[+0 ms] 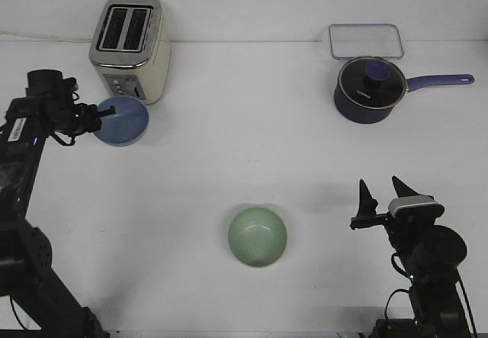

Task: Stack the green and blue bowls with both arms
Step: 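Lift the blue bowl with the left gripper and lower it into the green bowl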

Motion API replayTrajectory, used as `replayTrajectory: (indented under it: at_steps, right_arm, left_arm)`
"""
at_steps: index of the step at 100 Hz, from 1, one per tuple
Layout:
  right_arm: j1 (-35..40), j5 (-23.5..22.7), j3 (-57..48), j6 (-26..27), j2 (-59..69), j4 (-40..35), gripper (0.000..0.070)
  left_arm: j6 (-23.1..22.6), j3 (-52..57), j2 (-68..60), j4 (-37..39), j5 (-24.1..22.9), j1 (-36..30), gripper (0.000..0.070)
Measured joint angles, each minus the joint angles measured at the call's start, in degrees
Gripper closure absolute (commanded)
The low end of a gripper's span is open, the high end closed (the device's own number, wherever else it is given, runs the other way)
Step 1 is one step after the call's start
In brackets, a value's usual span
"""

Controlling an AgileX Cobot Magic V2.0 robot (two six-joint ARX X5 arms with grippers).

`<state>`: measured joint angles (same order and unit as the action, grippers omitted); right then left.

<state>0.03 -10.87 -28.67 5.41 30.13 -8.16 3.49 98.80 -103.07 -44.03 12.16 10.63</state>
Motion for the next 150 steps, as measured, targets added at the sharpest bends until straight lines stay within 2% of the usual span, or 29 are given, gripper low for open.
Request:
replayTrajectory:
  at_steps: [16, 30, 48, 62, 82, 111, 129, 150]
  right_arm:
    - [0.0, 0.0, 0.0, 0.2, 0.0, 0.2, 0.0222]
    - [0.0, 0.0, 0.0, 0.5, 0.0, 0.2, 0.0222]
    - [0.0, 0.0, 0.0, 0.6, 0.0, 0.2, 0.0222]
    - [0.0, 0.0, 0.0, 0.6, 0.0, 0.2, 0.0222]
    - [0.0, 0.0, 0.0, 0.7, 0.0, 0.0, 0.0222]
    - [1.1, 0.0, 0.0, 0.7, 0.0, -0.1, 0.0222]
    - [1.1, 0.0, 0.0, 0.7, 0.0, -0.1, 0.0222]
    - [1.3, 0.0, 0.0, 0.7, 0.0, -0.1, 0.0222]
  left_arm:
    - [-1.0, 0.8, 10.6, -3.4, 6.1, 0.9, 0.0687]
    - [-2.8, 0.8, 16.3, -8.6, 7.7, -0.8, 0.0687]
    - [-4.2, 0.5, 19.9, -13.8, 11.5, -6.9, 0.0687]
    - [-4.8, -3.9, 22.4, -14.4, 12.5, -14.2, 0.0687]
    - [-3.6, -15.5, 24.9, -7.7, 14.3, -26.7, 0.0687]
    - [3.1, -28.5, 24.9, 7.4, 13.9, -43.8, 0.0687]
    - [4.6, -29.5, 22.1, 10.2, 10.7, -49.4, 0.0687]
    - [4.8, -29.5, 17.9, 11.1, 10.0, -52.2, 0.0687]
